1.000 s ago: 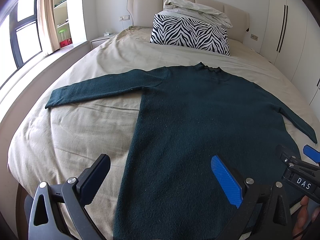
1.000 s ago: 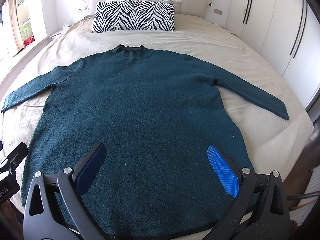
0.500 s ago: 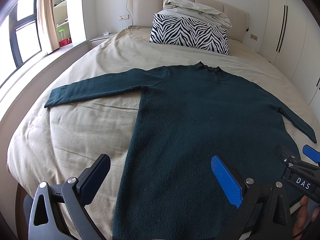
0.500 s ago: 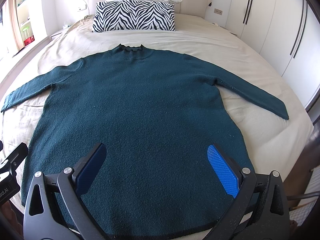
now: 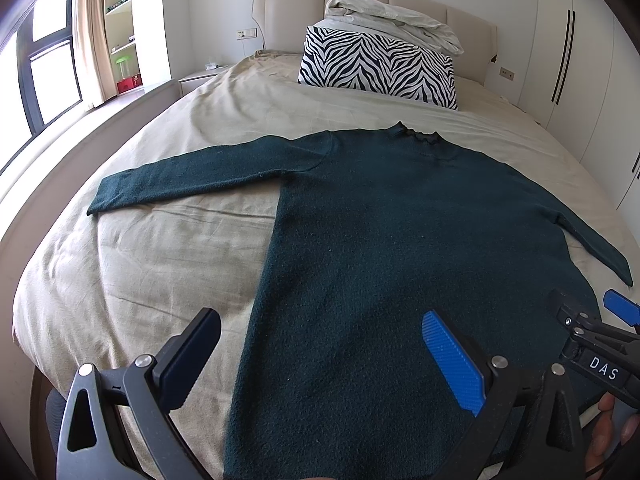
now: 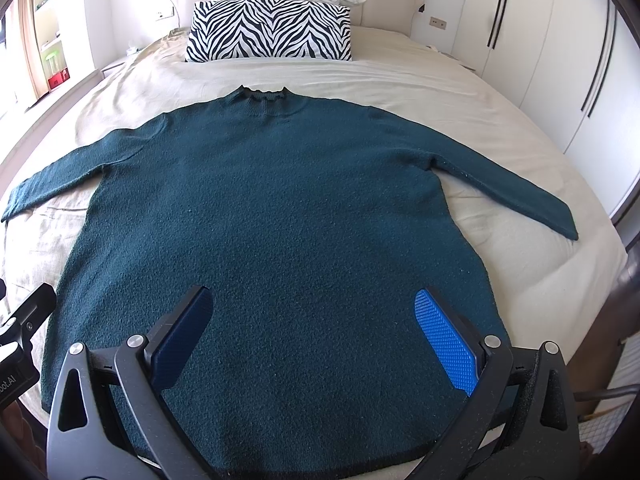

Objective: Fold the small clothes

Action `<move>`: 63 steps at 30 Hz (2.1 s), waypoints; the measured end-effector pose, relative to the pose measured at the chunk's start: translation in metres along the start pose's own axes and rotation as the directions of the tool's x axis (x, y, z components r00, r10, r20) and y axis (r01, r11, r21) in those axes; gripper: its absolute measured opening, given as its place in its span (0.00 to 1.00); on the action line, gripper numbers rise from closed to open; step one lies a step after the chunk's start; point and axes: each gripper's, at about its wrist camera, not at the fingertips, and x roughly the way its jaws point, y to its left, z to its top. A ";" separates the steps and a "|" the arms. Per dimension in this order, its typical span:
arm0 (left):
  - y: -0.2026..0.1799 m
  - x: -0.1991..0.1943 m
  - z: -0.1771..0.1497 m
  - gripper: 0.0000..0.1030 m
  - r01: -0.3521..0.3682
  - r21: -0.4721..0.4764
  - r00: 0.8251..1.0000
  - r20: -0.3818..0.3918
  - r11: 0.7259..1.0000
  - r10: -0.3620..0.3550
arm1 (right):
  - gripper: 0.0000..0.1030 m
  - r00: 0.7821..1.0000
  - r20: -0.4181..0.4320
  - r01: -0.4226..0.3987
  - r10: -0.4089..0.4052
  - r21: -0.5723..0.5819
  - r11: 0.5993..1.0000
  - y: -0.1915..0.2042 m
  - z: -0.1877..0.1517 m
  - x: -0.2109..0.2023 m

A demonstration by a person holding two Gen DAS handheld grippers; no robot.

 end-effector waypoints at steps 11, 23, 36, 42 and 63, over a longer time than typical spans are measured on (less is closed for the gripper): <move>-0.009 0.003 -0.008 1.00 0.007 -0.001 1.000 -0.004 1.000 -0.007 | 1.00 1.000 -0.004 0.002 -0.002 -0.008 1.000 0.001 0.002 0.002; -0.006 0.004 -0.005 1.00 0.017 -0.005 1.000 -0.007 1.000 -0.017 | 1.00 1.000 -0.008 0.001 -0.002 -0.009 1.000 0.002 0.001 0.003; -0.025 0.021 -0.010 1.00 -0.062 0.125 0.998 -0.002 0.990 0.063 | 1.00 0.989 0.056 -0.146 0.138 0.167 0.975 -0.068 0.008 0.016; -0.020 0.043 -0.002 1.00 -0.018 0.119 0.998 -0.064 0.993 0.026 | 1.00 0.974 0.155 -0.220 0.166 0.463 0.859 -0.213 0.011 0.041; -0.048 0.104 0.063 0.99 0.330 -0.100 0.932 -0.121 0.939 -0.341 | 0.63 0.936 0.323 -0.345 0.138 0.919 0.190 -0.533 -0.007 0.210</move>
